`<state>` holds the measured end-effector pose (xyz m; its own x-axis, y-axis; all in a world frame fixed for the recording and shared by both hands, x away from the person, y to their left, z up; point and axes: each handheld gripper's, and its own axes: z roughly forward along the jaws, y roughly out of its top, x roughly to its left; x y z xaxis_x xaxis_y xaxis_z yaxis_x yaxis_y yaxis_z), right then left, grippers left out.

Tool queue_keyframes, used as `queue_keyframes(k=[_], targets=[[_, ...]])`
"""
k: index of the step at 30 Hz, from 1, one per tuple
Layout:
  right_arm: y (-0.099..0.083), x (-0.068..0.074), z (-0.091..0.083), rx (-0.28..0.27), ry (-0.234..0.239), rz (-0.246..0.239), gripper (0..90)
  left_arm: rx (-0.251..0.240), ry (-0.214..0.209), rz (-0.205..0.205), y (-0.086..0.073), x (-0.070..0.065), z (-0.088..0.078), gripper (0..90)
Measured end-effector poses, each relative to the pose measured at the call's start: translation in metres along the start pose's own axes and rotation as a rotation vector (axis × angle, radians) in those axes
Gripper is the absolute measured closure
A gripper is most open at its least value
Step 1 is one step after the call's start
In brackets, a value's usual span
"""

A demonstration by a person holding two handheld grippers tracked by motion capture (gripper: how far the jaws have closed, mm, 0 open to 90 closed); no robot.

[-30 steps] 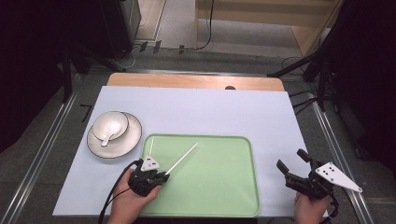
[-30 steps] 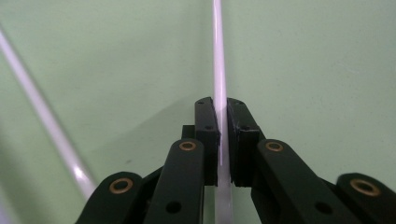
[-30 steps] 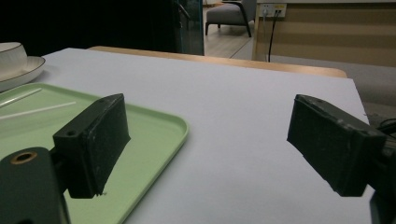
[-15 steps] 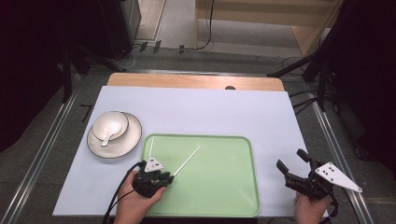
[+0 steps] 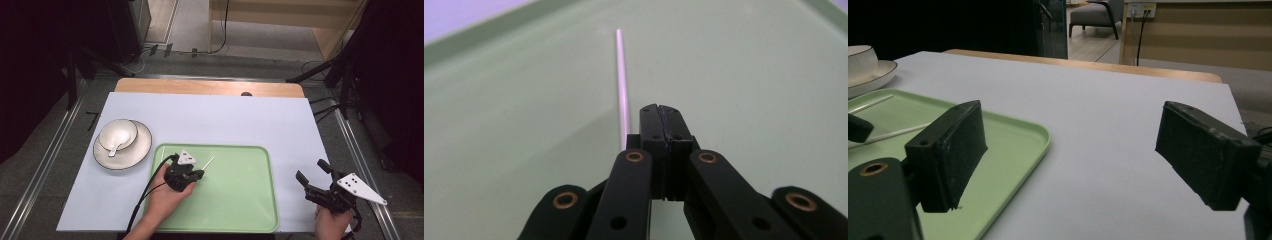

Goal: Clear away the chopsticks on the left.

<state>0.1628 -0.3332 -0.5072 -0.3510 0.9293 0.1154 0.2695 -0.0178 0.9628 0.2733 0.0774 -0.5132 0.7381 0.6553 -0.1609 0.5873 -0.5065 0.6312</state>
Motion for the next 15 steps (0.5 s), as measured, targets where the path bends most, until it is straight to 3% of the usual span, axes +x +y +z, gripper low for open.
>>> queue_keyframes(k=[3,6,15], targets=[[0.000,0.000,0.001,-0.001,0.003,-0.001,12.8,0.017,0.021,0.012,0.008,0.000,0.011,89.9],[0.000,0.000,0.001,-0.002,0.002,-0.003,12.8,0.013,0.051,-0.011,0.012,0.009,0.013,89.9],[0.000,-0.001,0.002,0.005,0.007,0.000,12.8,-0.012,0.154,-0.088,0.002,0.043,-0.005,90.0]])
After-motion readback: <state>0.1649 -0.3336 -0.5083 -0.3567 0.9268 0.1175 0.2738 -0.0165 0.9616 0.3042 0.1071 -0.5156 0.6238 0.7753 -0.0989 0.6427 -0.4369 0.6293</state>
